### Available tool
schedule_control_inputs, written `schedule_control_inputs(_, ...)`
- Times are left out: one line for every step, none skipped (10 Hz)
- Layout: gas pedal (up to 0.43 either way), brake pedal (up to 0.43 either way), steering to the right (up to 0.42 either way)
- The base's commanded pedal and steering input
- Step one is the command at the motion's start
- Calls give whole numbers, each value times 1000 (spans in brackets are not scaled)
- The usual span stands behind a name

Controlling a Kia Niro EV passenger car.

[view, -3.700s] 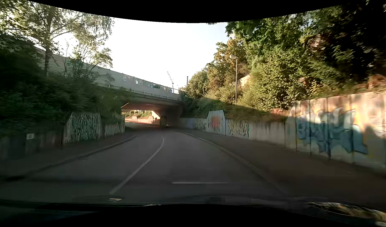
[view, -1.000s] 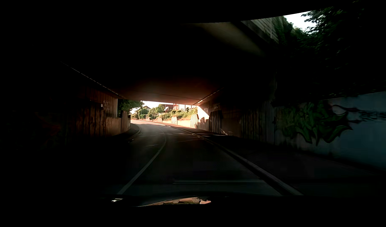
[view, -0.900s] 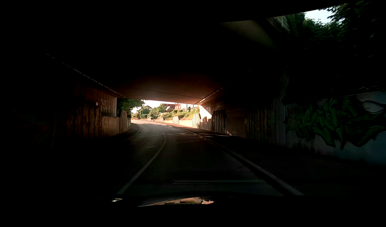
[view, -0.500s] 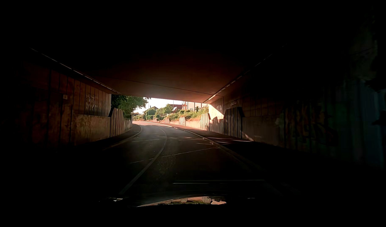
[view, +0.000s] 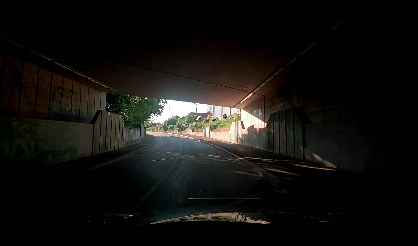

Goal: Follow the waypoints while adhering to traffic rules and regulations

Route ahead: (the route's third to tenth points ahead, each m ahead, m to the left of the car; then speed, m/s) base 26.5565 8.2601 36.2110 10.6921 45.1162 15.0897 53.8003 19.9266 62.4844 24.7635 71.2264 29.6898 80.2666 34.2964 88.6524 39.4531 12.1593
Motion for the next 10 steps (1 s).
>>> schedule_control_inputs(98, 0, -39)
schedule_control_inputs(98, 0, -38)
schedule_control_inputs(98, 0, -37)
schedule_control_inputs(98, 0, -37)
schedule_control_inputs(110, 0, -37)
schedule_control_inputs(110, 0, -37)
schedule_control_inputs(110, 0, -37)
schedule_control_inputs(110, 0, -37)
schedule_control_inputs(110, 0, -37)
schedule_control_inputs(110, 0, -37)
